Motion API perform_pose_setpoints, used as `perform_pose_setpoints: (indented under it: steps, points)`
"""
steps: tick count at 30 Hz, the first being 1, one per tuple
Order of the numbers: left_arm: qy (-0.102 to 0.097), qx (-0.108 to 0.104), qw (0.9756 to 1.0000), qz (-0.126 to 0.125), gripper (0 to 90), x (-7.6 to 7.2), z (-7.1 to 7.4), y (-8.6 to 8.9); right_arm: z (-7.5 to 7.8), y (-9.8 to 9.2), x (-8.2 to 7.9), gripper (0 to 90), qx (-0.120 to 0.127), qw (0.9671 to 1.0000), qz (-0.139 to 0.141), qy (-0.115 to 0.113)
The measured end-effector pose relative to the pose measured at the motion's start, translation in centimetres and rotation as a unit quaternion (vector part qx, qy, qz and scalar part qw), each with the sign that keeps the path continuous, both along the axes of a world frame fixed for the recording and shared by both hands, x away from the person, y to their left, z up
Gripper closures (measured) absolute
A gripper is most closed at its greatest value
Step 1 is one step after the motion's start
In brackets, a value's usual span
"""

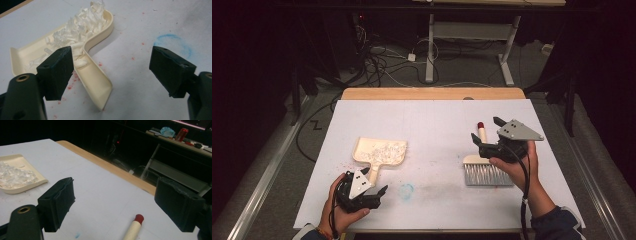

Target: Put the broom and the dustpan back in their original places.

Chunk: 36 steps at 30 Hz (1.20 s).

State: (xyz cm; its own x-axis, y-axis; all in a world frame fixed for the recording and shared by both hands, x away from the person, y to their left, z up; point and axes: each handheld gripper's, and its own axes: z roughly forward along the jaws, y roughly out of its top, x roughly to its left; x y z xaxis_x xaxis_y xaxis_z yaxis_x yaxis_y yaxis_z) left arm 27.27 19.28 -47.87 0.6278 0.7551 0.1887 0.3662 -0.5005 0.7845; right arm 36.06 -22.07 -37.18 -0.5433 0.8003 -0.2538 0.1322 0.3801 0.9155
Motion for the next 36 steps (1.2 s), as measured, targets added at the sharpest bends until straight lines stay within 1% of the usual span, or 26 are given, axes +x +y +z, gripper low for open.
perform_pose_setpoints:
  steps: [2, 4, 5, 8, 9, 11, 13, 15, 16, 21, 23, 27, 29, 34, 36]
  points:
    - [0.001, 0.001, 1.0, 0.002, 19.3, 0.0, 0.0, 0.1, 0.3, 0.1, -0.2, 17.0, 0.002, 1.0, 0.004, -0.003]
    - [0.007, -0.011, 0.9999, 0.006, 19.3, 0.1, 0.0, 0.1, 0.5, 0.2, -0.6, 17.1, 0.004, 1.0, 0.005, -0.007]
    - [0.008, -0.013, 0.9999, 0.008, 19.3, 0.2, 0.1, 0.1, 0.5, 0.2, -0.7, 17.0, 0.001, 0.9999, 0.009, -0.008]
    - [0.003, -0.008, 0.9999, 0.006, 19.3, 0.1, 0.1, -0.1, 0.6, 0.4, -1.4, 17.1, 0.0, 0.9999, 0.016, -0.006]
    - [0.003, -0.007, 1.0, 0.006, 19.3, 0.1, 0.1, -0.1, 0.6, 0.5, -1.6, 16.9, -0.003, 0.9997, 0.021, -0.006]
    - [0.004, -0.007, 0.9999, 0.006, 19.3, 0.1, 0.0, 0.0, 0.7, 0.6, -1.9, 16.9, -0.011, 0.9997, 0.023, -0.008]
    - [0.004, -0.008, 0.9999, 0.006, 19.3, 0.0, 0.0, 0.1, 0.8, 0.5, -2.3, 16.7, -0.007, 0.9994, 0.032, -0.011]
    - [0.004, 0.0, 1.0, 0.006, 19.3, -0.1, 0.0, 0.1, 0.8, 0.3, -2.5, 16.7, 0.0, 0.999, 0.043, -0.013]
    - [0.002, -0.002, 1.0, 0.006, 19.3, -0.2, 0.0, 0.1, 0.8, 0.2, -2.7, 16.7, 0.0, 0.9989, 0.045, -0.012]
    - [0.0, -0.005, 1.0, 0.001, 19.3, -0.1, 0.1, 0.1, 0.6, 0.1, -3.3, 16.7, -0.013, 0.9987, 0.047, -0.012]
    - [0.0, -0.002, 1.0, 0.0, 19.3, -0.1, 0.1, 0.0, 0.6, 0.0, -3.5, 16.7, -0.018, 0.9987, 0.047, -0.013]
    - [0.0, -0.002, 1.0, -0.002, 19.3, -0.1, 0.1, 0.0, 0.6, -0.3, -3.9, 16.8, -0.021, 0.9987, 0.044, -0.011]
    - [0.0, 0.001, 1.0, -0.002, 19.3, -0.1, 0.1, -0.1, 0.7, -0.5, -4.1, 16.8, -0.02, 0.9985, 0.049, -0.009]
    - [0.002, 0.0, 1.0, -0.003, 19.3, 0.0, 0.0, -0.1, 0.9, -1.3, -4.8, 16.9, -0.022, 0.9987, 0.043, -0.017]
    - [0.0, 0.001, 1.0, -0.003, 19.3, -0.1, 0.1, -0.1, 0.9, -1.8, -5.1, 16.9, -0.019, 0.9987, 0.044, -0.016]
